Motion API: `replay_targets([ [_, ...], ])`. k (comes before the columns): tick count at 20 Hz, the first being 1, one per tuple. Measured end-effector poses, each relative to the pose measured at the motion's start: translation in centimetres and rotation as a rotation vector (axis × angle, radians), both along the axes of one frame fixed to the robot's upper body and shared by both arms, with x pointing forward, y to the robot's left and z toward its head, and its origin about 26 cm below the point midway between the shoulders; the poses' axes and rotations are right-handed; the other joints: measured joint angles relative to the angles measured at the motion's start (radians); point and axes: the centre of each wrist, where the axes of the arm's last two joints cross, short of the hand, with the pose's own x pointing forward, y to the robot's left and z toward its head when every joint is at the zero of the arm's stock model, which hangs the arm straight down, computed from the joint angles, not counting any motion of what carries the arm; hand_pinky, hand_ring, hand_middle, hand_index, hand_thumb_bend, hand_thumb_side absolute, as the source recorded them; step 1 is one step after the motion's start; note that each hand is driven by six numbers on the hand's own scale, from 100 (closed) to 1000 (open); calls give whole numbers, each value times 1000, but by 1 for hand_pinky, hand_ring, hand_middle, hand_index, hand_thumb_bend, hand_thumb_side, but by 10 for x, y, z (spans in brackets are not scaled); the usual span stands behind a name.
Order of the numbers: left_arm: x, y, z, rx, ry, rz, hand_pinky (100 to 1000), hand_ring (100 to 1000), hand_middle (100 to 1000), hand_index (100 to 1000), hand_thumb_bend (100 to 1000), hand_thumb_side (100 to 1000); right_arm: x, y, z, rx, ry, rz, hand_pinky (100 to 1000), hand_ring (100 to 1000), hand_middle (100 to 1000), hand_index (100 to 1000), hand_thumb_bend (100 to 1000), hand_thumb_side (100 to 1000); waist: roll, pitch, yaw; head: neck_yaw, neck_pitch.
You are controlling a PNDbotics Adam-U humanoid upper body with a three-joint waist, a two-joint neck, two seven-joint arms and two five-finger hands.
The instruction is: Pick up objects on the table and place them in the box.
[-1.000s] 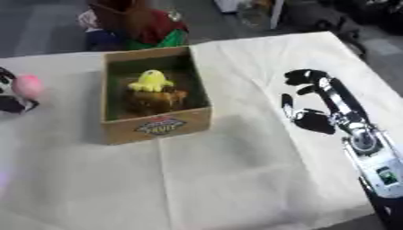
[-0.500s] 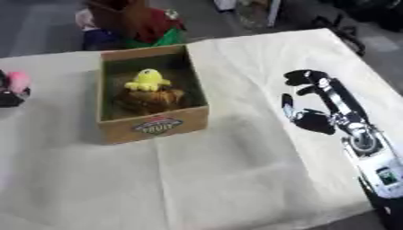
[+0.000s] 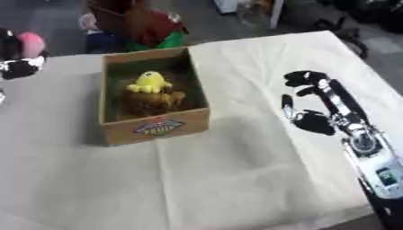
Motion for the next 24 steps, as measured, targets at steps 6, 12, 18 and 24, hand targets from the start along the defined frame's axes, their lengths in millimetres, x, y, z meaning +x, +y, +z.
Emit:
replay_targets([
  [6,-3,-66,6,116,72,-324,535,394,356,456,572,100,1,4,0,6,-1,12,713,796,679,808,100,100,-4,-1,-5,10,-3],
  [12,-3,-83,-11,174,194,-480,663,619,659,746,928,276,1,6,0,10,-1,17,713,795,676,808,100,100,-5,-4,-5,13,-4],
  [18,-9,-78,-8,46,130,-538,721,708,767,815,1000,419,1,5,-1,10,-1,16,712,795,675,808,100,100,-5,-6,4,6,-4],
  [24,-42,-39,16,-264,-50,-502,664,624,682,752,810,232,0,2,-3,15,4,3,711,795,673,808,100,100,-6,-8,45,-13,-4],
])
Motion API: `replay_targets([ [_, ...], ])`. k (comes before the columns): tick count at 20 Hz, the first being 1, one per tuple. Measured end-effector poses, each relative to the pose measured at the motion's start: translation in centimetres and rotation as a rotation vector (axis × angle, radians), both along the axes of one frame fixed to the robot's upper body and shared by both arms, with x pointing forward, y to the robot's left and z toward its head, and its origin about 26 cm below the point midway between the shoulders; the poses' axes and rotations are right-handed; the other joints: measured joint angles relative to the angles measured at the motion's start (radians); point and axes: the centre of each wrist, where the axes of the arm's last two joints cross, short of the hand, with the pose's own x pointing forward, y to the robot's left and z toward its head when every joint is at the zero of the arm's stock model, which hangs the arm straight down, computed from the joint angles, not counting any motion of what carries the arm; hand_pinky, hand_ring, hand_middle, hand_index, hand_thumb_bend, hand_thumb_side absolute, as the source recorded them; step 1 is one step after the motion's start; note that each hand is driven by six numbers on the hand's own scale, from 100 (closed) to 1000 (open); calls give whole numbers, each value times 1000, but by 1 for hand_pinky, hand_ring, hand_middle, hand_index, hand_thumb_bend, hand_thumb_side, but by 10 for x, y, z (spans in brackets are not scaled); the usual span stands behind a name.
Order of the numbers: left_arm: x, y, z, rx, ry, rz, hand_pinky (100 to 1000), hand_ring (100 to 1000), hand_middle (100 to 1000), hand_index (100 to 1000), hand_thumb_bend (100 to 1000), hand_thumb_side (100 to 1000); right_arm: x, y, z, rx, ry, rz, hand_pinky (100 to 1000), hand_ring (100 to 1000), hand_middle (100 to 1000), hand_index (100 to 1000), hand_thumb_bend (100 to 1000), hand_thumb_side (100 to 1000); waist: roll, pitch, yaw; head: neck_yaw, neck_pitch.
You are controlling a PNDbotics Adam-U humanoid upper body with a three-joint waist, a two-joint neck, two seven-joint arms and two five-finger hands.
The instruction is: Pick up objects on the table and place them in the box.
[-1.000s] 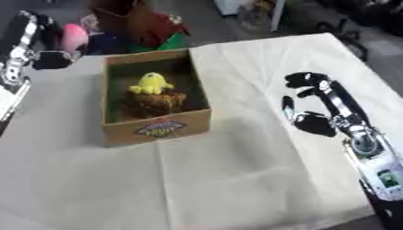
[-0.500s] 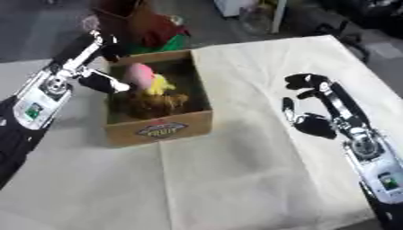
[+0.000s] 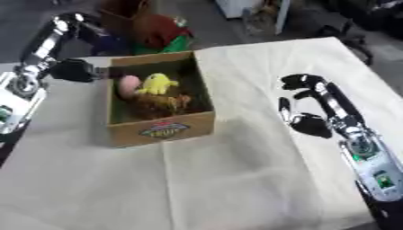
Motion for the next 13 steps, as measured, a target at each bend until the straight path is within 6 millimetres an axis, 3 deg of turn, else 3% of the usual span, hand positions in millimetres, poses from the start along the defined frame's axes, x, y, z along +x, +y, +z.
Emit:
replay_targets([
  [6,-55,49,1,-294,-32,77,658,622,678,749,728,149,-2,-8,-1,6,-4,-34,710,795,675,810,100,100,-6,-8,64,-17,0],
  [13,-90,72,-17,-377,-9,196,642,607,658,735,656,102,-4,-11,3,25,-33,-55,698,784,678,818,100,100,-10,-16,113,-5,4],
])
